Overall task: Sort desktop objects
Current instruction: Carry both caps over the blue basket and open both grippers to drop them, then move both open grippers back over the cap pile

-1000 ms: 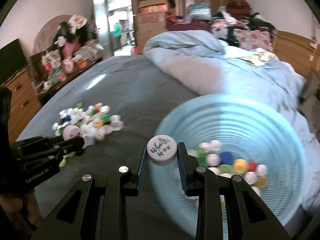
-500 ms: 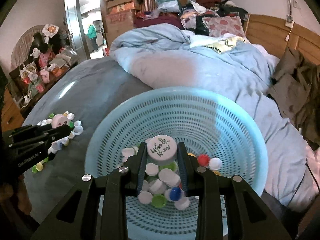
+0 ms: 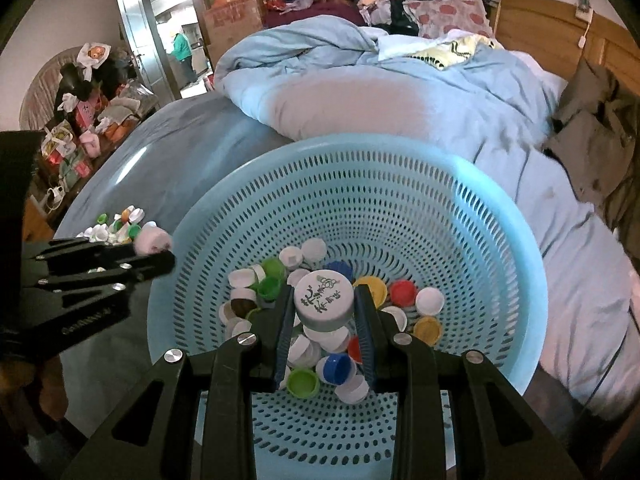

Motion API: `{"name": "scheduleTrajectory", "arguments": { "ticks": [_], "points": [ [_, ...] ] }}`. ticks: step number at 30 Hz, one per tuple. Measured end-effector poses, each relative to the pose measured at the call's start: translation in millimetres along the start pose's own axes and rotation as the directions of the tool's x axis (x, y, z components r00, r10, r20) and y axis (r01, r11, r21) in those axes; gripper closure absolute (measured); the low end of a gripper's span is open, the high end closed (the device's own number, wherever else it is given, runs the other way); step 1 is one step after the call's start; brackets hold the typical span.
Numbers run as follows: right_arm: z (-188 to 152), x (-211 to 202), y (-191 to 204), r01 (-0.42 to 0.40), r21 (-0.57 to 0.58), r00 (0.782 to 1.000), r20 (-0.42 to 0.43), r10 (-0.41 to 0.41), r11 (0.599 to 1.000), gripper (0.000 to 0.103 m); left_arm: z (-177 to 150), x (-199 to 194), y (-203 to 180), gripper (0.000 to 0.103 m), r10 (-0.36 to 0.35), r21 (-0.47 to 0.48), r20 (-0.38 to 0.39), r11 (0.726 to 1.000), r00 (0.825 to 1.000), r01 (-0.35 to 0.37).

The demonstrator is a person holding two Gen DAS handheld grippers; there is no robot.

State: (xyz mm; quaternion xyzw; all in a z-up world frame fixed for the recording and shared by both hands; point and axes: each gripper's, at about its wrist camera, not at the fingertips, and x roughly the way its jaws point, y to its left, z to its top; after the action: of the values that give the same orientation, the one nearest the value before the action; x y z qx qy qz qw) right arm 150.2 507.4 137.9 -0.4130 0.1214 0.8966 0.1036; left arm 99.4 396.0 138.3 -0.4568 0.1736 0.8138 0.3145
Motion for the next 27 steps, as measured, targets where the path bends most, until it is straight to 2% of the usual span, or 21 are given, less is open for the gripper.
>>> {"name": "scheduleTrajectory", "arguments": {
  "ticks": [7,9,11,13,15,17,19,22,24,25,27],
  "points": [
    [-5.2,4.9,-2.9,0.005,0.013,1.000,-0.012,-0.005,1.000,0.077,-1.6,10.0,-16.7,0.081,-0.021,0.032,-0.029,0.999,0.999,0.022],
    [-4.1,6.8,-3.4,0.007,0.013,1.000,-0.015,-0.007,1.000,0.077,-1.8,10.9,-17.8,0.070,-0.022,0.030,-0.031,0.999,0.999,0.023],
    [-3.8,6.8,-1.2,0.035,0.006,0.999,-0.008,-0.035,0.999,0.076,-1.9,7.9,-17.4,0.022,-0.011,0.028,-0.011,1.000,1.000,0.011],
    [-3.0,5.2,-2.1,0.050,0.012,0.999,0.009,-0.050,0.999,0.058,-2.3,1.3,-17.2,0.017,0.016,0.036,0.026,0.999,1.000,-0.017],
    [-3.6,-0.9,-1.6,0.053,0.025,0.998,0.036,-0.054,0.998,0.055,-2.0,-5.4,-14.1,0.017,0.021,0.037,0.038,0.999,0.999,-0.022],
    [-5.6,-14.6,3.1,0.021,0.037,0.996,0.088,-0.024,0.999,0.054,-4.2,-17.3,-4.7,0.017,0.023,0.023,0.072,0.999,0.997,-0.025],
    [-9.4,-28.4,12.6,0.003,0.021,0.990,0.138,-0.006,1.000,0.051,-14.3,-36.4,15.1,0.017,0.026,-0.011,0.133,1.000,0.991,-0.025],
    [-23.1,-47.2,33.1,-0.026,-0.036,0.980,0.196,0.032,0.999,0.042,-53.8,-69.2,69.4,0.012,0.050,-0.111,0.253,0.994,0.966,-0.022],
    [-36.0,-51.0,48.0,-0.055,-0.068,0.979,0.195,0.067,0.996,0.041,-97.3,-84.5,120.2,0.012,0.114,-0.216,0.308,0.975,0.944,-0.047],
    [-45.6,-51.4,57.4,-0.072,-0.084,0.978,0.189,0.087,0.994,0.041,-116.3,-87.5,141.2,0.012,0.139,-0.268,0.311,0.962,0.940,-0.053],
    [-56.6,-47.7,70.3,-0.102,-0.100,0.978,0.170,0.118,0.990,0.041,-166.7,-95.1,192.3,0.012,0.180,-0.400,0.295,0.915,0.938,-0.050]
  ]
}}
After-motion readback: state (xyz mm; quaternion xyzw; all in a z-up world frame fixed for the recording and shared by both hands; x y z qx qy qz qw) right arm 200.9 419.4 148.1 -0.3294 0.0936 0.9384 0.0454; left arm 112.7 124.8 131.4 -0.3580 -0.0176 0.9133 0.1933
